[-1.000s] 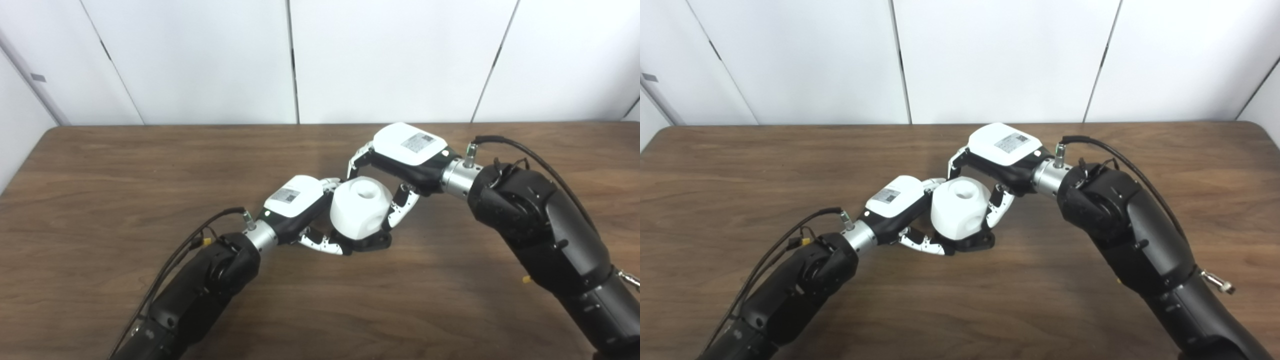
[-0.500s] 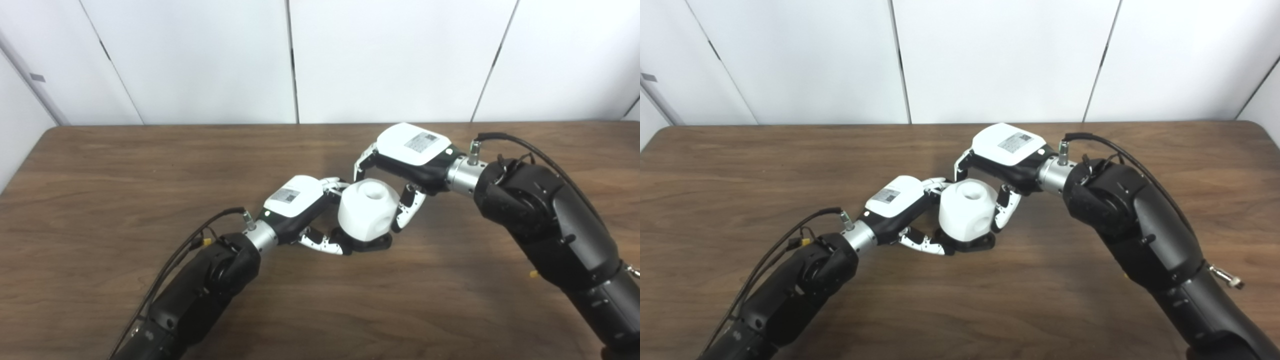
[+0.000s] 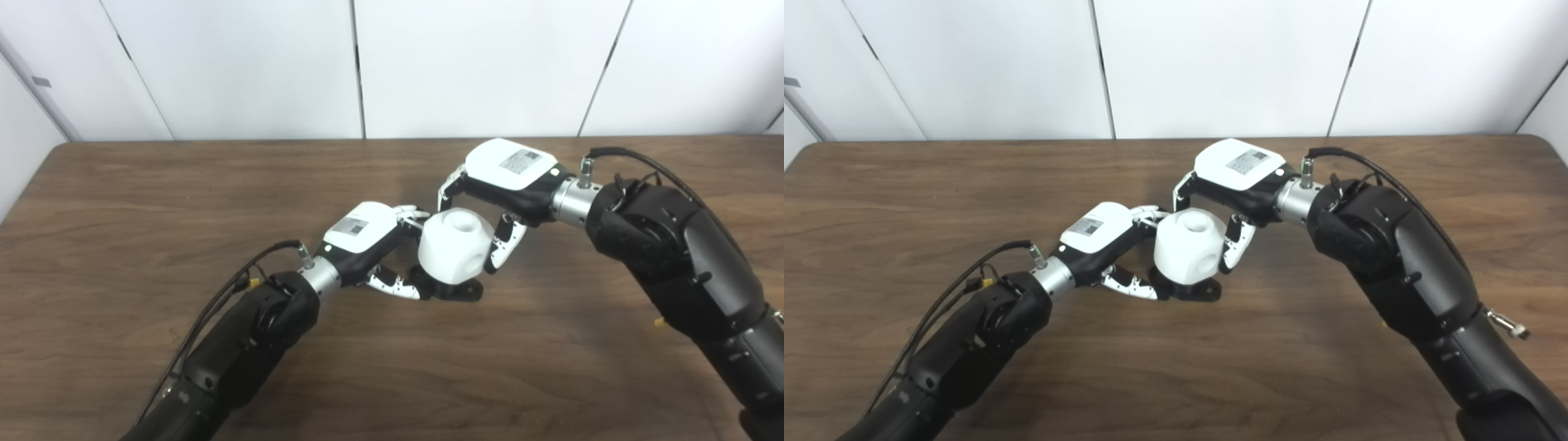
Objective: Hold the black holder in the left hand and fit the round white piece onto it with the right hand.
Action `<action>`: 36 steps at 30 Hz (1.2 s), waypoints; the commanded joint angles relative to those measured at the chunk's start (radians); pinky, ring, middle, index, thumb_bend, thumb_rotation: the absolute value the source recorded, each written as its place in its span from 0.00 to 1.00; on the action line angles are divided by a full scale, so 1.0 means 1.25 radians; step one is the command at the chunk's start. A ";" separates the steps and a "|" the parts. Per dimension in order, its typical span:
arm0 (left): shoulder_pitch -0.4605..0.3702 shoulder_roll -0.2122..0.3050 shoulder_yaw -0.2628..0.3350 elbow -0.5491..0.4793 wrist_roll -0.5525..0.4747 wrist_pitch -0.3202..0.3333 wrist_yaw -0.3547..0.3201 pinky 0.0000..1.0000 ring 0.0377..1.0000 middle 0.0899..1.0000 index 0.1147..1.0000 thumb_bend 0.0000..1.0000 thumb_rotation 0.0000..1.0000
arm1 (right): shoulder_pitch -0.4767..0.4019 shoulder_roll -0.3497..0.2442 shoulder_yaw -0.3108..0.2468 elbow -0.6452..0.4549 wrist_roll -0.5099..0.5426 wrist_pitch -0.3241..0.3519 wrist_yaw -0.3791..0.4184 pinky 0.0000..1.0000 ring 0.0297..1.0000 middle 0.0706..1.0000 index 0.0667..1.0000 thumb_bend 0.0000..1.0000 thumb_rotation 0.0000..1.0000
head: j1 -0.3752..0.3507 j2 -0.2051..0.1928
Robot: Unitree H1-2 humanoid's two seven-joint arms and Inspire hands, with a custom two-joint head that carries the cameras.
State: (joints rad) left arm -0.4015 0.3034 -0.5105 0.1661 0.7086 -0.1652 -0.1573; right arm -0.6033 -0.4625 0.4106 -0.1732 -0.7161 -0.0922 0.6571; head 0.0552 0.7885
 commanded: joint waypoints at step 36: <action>0.036 0.010 -0.031 0.004 -0.014 0.030 -0.096 0.72 0.89 0.86 0.41 0.52 0.07 | 0.007 0.010 -0.007 0.008 -0.093 -0.157 -0.122 0.74 0.73 0.64 0.44 0.52 0.14 | 0.003 0.009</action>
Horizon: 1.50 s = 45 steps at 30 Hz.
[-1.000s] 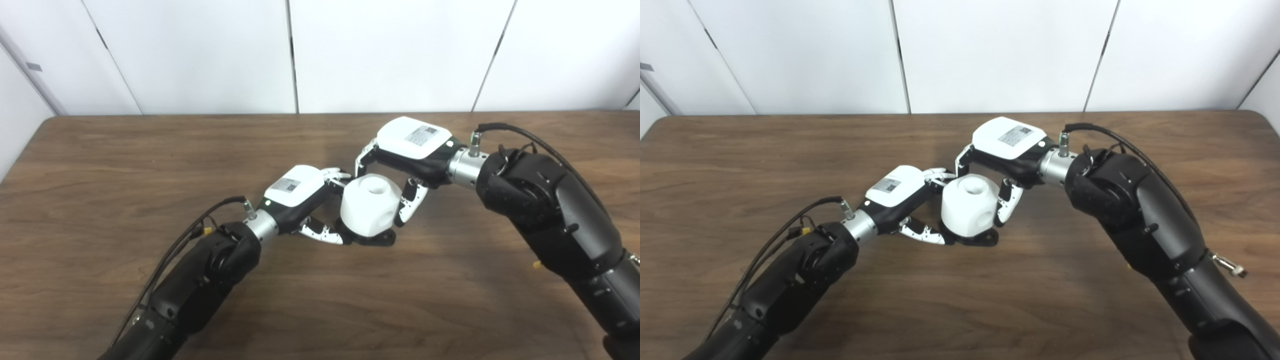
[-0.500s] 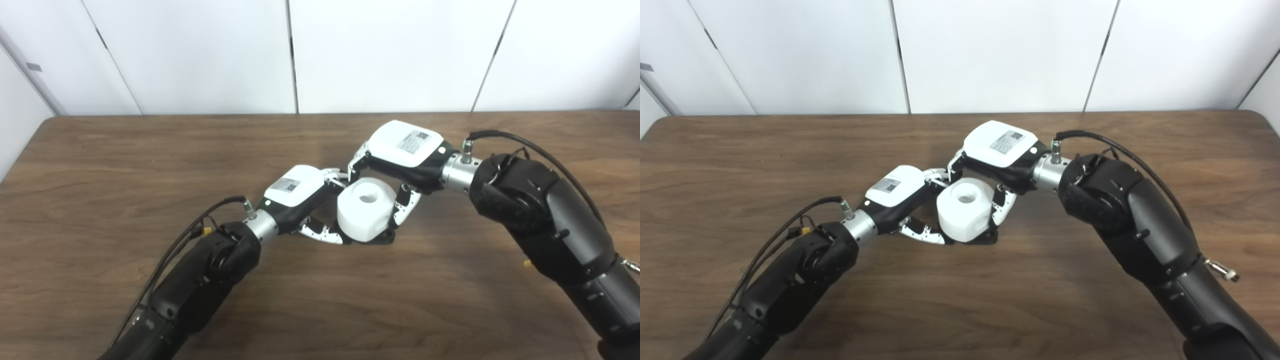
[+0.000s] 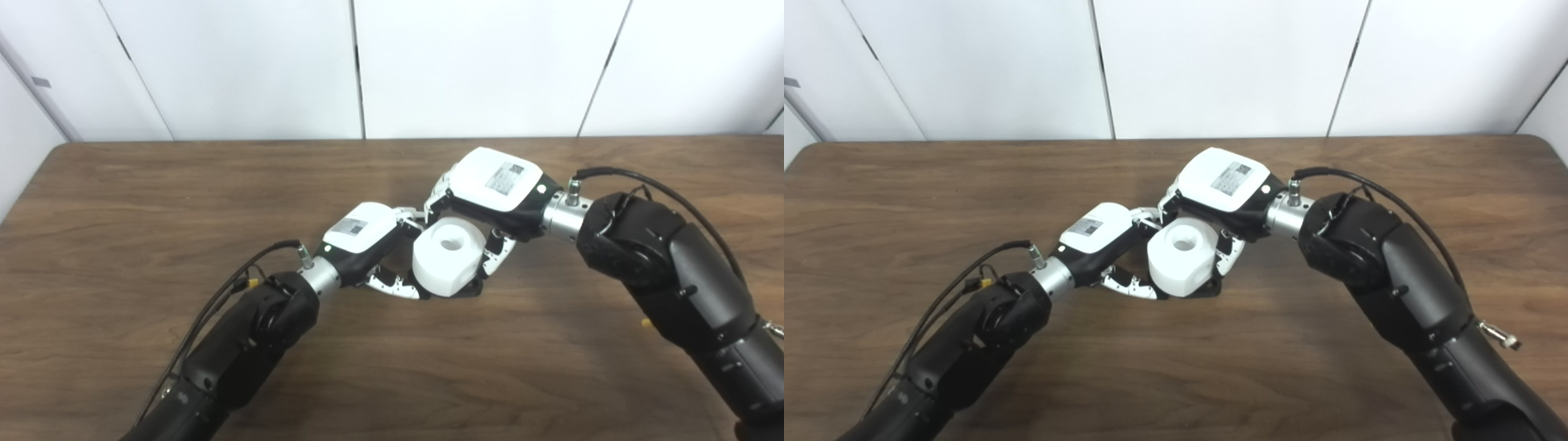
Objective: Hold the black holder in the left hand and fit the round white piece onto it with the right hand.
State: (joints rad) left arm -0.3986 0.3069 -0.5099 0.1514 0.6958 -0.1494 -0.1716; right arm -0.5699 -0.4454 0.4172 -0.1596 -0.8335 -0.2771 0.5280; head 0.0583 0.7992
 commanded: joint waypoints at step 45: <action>0.038 0.005 -0.031 0.000 -0.003 0.037 -0.088 0.70 0.87 0.84 0.41 0.52 0.07 | -0.007 -0.006 -0.013 0.005 -0.007 -0.001 -0.004 0.72 0.74 0.65 0.44 0.52 0.14 | 0.003 0.011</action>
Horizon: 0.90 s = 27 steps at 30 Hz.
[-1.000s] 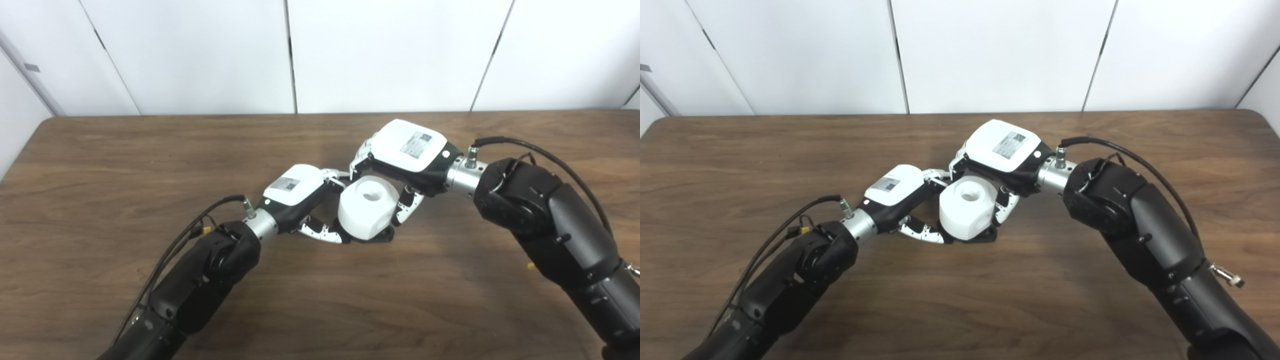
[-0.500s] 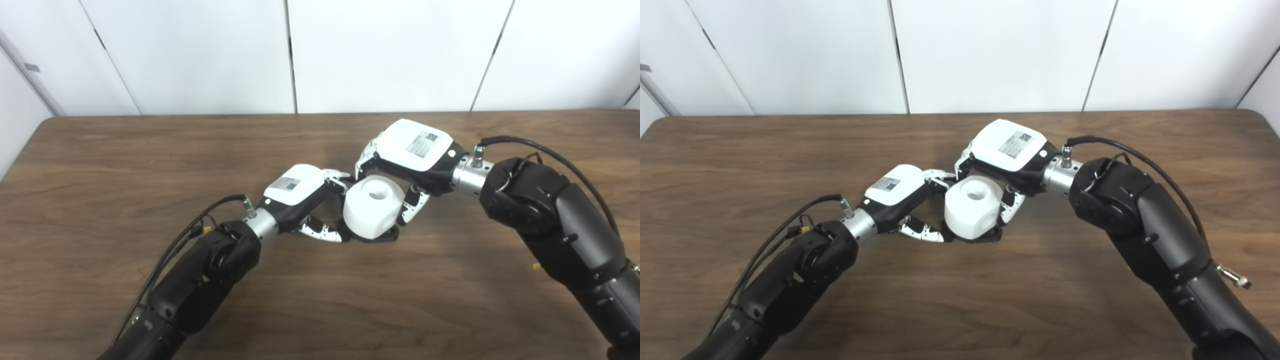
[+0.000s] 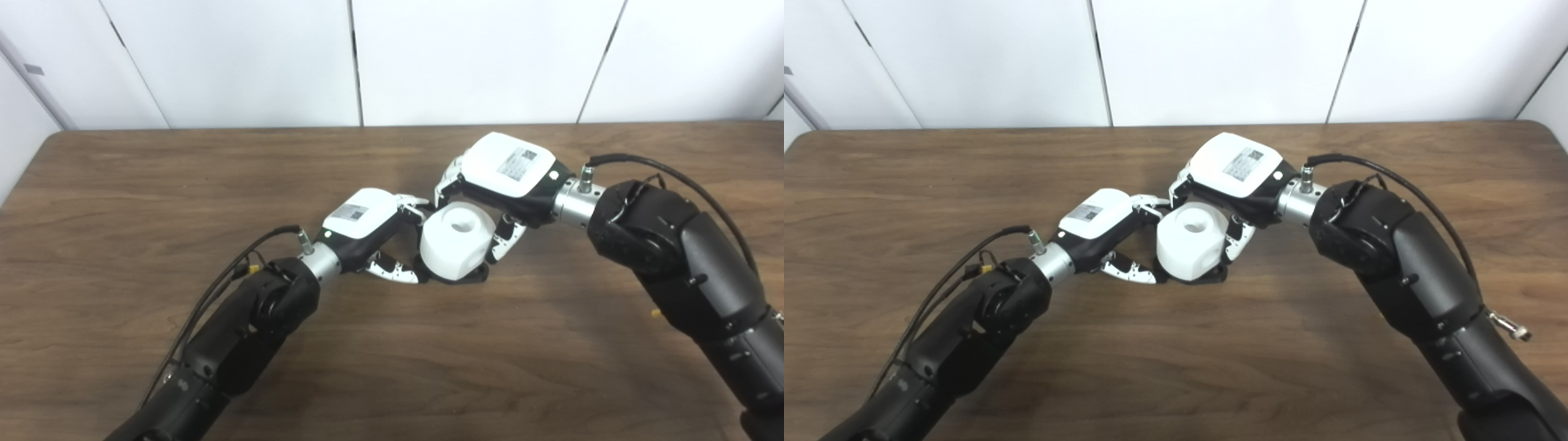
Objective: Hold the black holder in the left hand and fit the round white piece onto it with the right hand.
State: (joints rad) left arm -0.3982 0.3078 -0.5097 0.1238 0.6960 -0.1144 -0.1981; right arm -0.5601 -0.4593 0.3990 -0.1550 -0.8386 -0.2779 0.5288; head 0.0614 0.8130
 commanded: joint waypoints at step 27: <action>0.036 0.015 -0.029 0.022 -0.003 0.002 -0.072 0.70 0.88 0.85 0.41 0.52 0.07 | -0.011 0.028 -0.015 -0.052 -0.034 0.108 0.092 0.74 0.76 0.77 0.91 0.94 0.27 | -0.007 -0.001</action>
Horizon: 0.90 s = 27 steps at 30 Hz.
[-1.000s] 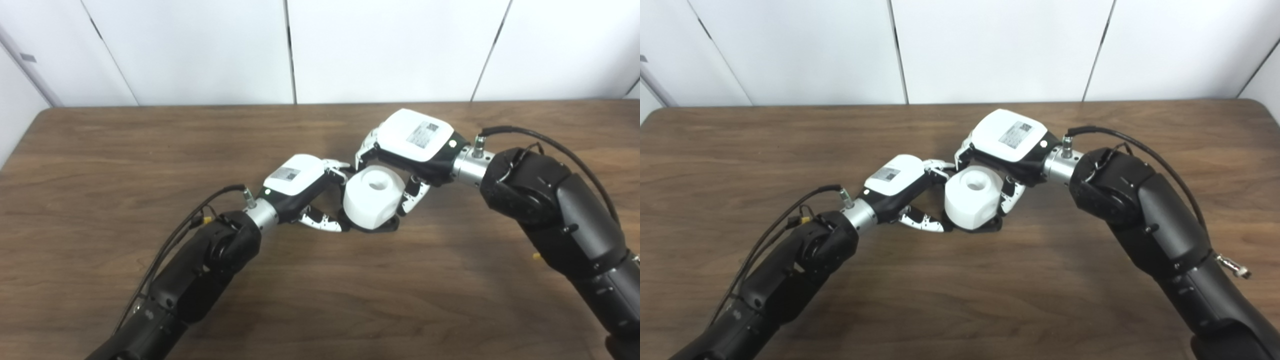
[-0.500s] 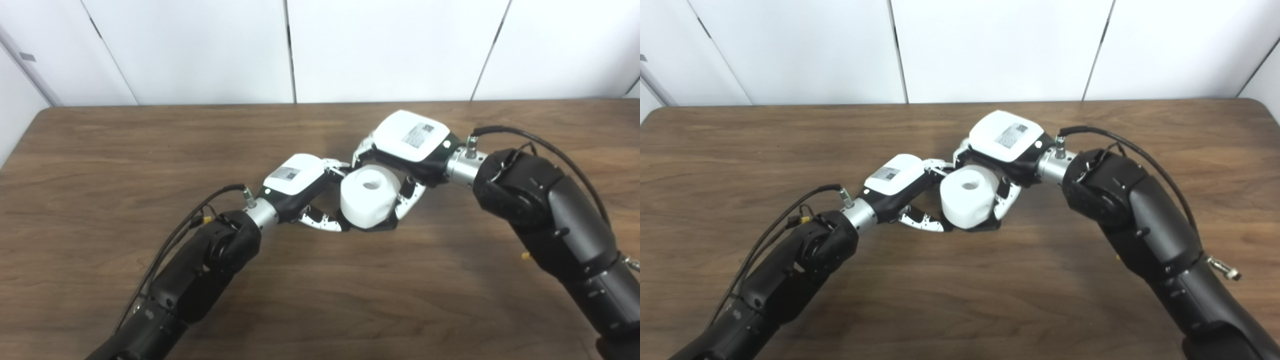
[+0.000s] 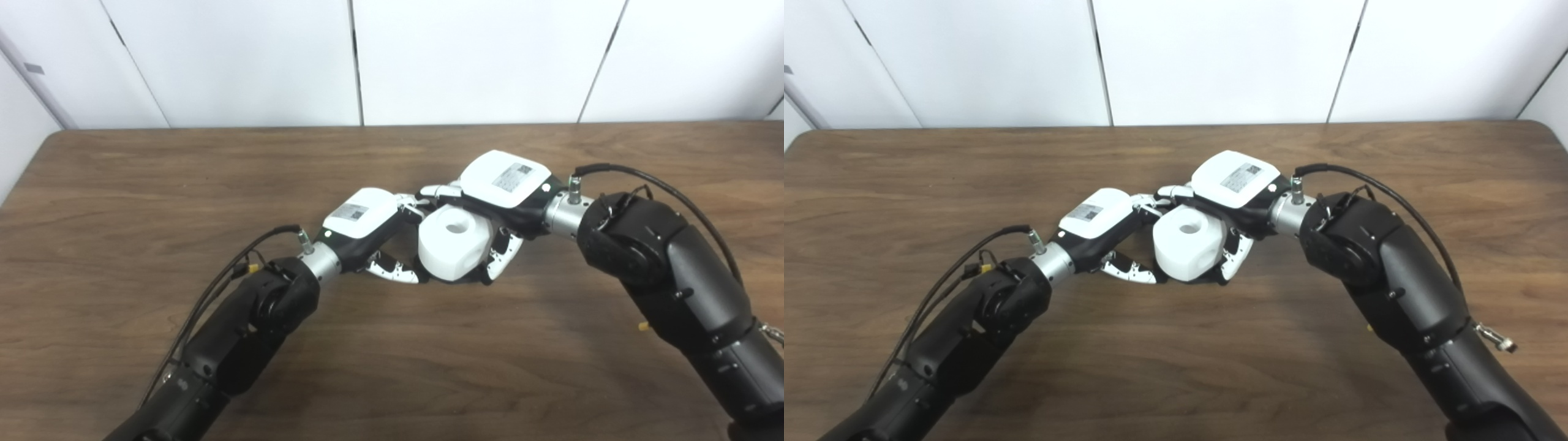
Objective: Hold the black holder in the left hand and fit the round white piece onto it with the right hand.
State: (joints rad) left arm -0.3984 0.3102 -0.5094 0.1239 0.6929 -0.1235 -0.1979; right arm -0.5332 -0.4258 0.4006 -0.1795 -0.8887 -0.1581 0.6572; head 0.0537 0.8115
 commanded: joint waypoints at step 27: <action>0.034 0.018 -0.024 0.030 -0.011 0.006 -0.072 0.72 0.88 0.85 0.41 0.52 0.07 | -0.023 -0.149 -0.184 -0.106 0.145 0.164 0.105 0.59 0.76 0.85 0.95 0.94 0.14 | -0.021 -0.009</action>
State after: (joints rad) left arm -0.3980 0.3147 -0.5091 0.1240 0.6818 -0.1271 -0.2016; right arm -0.5373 -0.5853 0.1955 -0.2775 -0.7230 0.0295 0.7905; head 0.0261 0.7992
